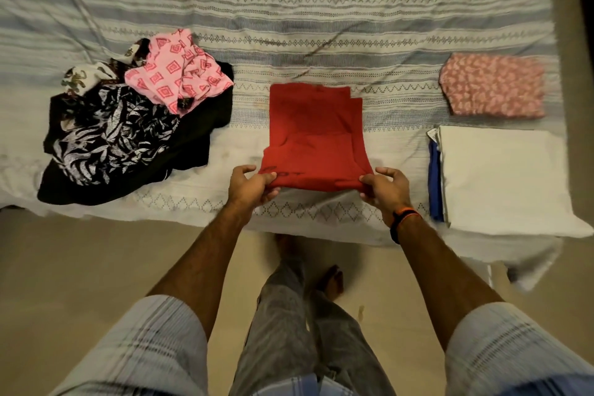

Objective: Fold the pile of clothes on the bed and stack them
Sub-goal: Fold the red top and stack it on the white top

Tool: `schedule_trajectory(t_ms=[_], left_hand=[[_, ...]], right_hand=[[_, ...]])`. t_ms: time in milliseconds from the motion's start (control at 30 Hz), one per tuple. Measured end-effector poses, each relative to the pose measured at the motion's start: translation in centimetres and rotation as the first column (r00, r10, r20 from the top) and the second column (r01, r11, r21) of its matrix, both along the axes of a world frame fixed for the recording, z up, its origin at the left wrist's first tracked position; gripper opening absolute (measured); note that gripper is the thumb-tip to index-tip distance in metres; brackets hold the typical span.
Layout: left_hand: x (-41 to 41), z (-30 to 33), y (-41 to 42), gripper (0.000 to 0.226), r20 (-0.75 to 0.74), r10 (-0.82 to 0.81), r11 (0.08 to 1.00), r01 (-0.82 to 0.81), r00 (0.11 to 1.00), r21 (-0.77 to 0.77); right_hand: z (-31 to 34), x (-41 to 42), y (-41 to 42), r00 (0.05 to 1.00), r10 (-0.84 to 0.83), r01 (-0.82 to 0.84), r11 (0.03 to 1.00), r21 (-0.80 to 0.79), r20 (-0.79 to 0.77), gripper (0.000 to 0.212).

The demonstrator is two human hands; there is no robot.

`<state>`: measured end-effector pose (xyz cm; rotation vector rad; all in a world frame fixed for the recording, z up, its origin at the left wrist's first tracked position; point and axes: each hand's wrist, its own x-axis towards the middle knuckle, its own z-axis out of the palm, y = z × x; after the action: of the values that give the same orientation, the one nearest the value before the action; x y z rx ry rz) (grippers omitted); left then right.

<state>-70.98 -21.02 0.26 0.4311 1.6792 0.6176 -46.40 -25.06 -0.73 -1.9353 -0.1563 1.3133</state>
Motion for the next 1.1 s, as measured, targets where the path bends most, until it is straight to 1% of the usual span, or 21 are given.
schedule_trajectory(t_ms=[167,300,367,567,667,700,733,767,800,833,867,900,933,1000,1033,1100], left_hand=[[0.4,2.5,-1.0,0.037,0.015,-0.010,1.000,0.009,1.000,0.029],[1.2,3.0,1.2,0.016,0.052,0.001,0.999,-0.003,0.999,0.039],[1.4,3.1,2.4,0.010,0.070,0.015,0.999,-0.019,0.997,0.046],[2.6,1.8,9.6,0.015,0.133,0.122,0.992,-0.122,0.984,-0.013],[3.1,1.3,13.4,0.010,0.149,0.143,0.990,-0.144,0.978,-0.005],[3.2,1.0,14.5,0.009,0.162,0.125,0.992,-0.128,0.979,0.009],[3.3,0.4,15.8,0.010,0.170,0.066,0.997,-0.072,0.983,0.026],[3.4,-0.1,16.7,0.013,0.163,-0.037,0.998,0.028,0.986,0.055],[3.4,-0.8,17.4,0.020,0.127,-0.177,0.982,0.167,0.976,0.085],[3.4,-1.2,17.4,0.035,0.073,-0.317,0.945,0.308,0.946,0.111],[3.5,-1.9,17.4,0.056,0.005,-0.442,0.891,0.439,0.897,0.116],[3.6,-2.8,17.5,0.074,-0.056,-0.546,0.830,0.549,0.836,0.101],[3.8,-3.2,17.2,0.086,-0.119,-0.620,0.773,0.630,0.775,0.074],[4.2,-4.7,16.4,0.095,-0.244,-0.708,0.677,0.735,0.663,0.032],[4.4,-5.5,16.0,0.097,-0.307,-0.738,0.627,0.779,0.601,0.020],[4.9,-6.8,15.6,0.099,-0.416,-0.796,0.496,0.868,0.439,-0.033]], right_hand=[[1.6,0.6,-0.9,1.000,0.018,-0.018,0.999,0.037,-0.014,0.041],[1.7,1.2,1.5,1.000,-0.001,0.001,0.999,0.044,-0.001,0.037],[1.7,1.5,2.6,1.000,-0.018,0.019,0.998,0.060,-0.006,0.035],[0.7,2.2,9.7,0.998,-0.061,0.063,0.996,0.056,-0.028,0.013],[0.0,2.1,13.7,0.995,-0.096,0.096,0.994,0.049,-0.003,0.016],[-0.2,2.0,14.9,0.995,-0.103,0.103,0.994,0.041,0.004,0.019],[-0.8,1.9,16.3,0.993,-0.121,0.121,0.992,0.031,0.007,0.020],[-0.8,1.6,17.2,0.992,-0.121,0.120,0.993,0.014,0.041,0.021],[-1.5,1.5,18.2,0.989,-0.099,0.101,0.995,-0.006,0.110,0.021],[-1.6,1.3,18.3,0.975,-0.018,0.029,0.998,-0.047,0.223,0.024],[-1.9,1.1,18.4,0.933,0.115,-0.085,0.991,-0.101,0.342,0.026],[-1.8,0.5,18.3,0.869,0.275,-0.218,0.959,-0.181,0.411,0.028],[-1.9,0.0,18.0,0.794,0.418,-0.347,0.908,-0.235,0.441,0.031],[-2.9,-0.7,17.3,0.647,0.630,-0.552,0.776,-0.306,0.430,0.041],[-3.1,-1.1,17.0,0.580,0.699,-0.618,0.712,-0.334,0.419,0.046],[-4.3,-1.5,16.7,0.443,0.801,-0.708,0.588,-0.390,0.404,0.054]])
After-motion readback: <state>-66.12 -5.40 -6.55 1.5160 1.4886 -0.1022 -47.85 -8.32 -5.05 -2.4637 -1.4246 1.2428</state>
